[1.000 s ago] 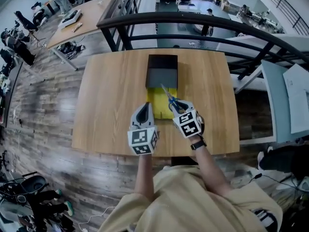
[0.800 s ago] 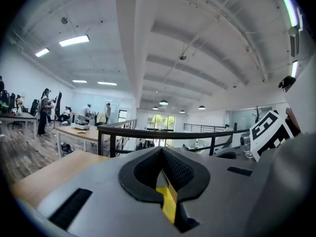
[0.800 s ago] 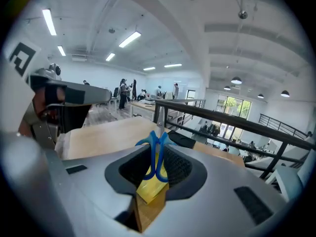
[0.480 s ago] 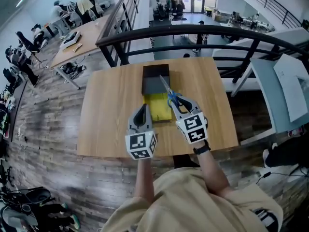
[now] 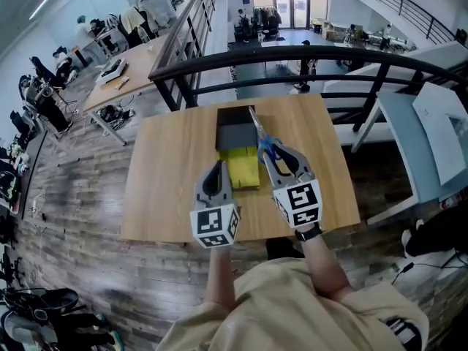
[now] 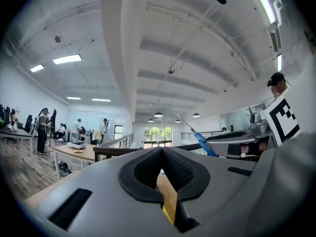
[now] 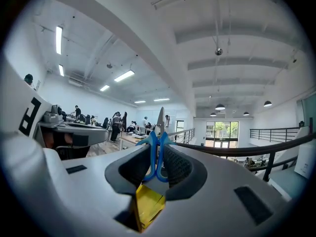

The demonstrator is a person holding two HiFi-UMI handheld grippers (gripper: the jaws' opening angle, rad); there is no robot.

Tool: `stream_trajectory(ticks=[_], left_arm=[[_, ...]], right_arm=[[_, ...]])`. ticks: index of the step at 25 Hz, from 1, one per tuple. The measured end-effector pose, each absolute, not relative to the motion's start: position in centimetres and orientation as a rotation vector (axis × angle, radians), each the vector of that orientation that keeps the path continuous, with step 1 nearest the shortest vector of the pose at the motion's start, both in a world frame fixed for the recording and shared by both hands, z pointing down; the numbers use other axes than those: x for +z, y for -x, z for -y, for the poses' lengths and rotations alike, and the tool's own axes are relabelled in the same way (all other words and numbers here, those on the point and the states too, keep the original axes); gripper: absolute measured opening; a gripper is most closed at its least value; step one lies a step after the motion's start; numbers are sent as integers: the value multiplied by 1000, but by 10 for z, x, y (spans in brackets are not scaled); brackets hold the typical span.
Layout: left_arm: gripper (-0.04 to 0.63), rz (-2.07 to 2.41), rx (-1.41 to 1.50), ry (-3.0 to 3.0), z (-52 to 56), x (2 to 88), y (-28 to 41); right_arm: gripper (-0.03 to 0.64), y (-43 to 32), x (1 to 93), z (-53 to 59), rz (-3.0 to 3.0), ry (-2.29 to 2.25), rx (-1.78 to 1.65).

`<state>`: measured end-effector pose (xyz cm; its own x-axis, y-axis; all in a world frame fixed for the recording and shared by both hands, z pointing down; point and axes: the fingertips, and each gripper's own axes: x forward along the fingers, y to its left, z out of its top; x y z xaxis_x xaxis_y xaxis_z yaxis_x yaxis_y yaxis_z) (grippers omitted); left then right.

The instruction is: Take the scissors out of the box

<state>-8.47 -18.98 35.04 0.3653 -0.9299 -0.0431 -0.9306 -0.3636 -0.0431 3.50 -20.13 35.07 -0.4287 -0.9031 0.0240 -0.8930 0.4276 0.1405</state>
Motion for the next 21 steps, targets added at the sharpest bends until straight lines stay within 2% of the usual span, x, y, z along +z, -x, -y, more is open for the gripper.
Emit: stream_trajectory(ticks=[21], left_arm=[[9,-1742,31,2578,206,366,61]], right_arm=[[83,-52,355,213,2581,-1601,-155]])
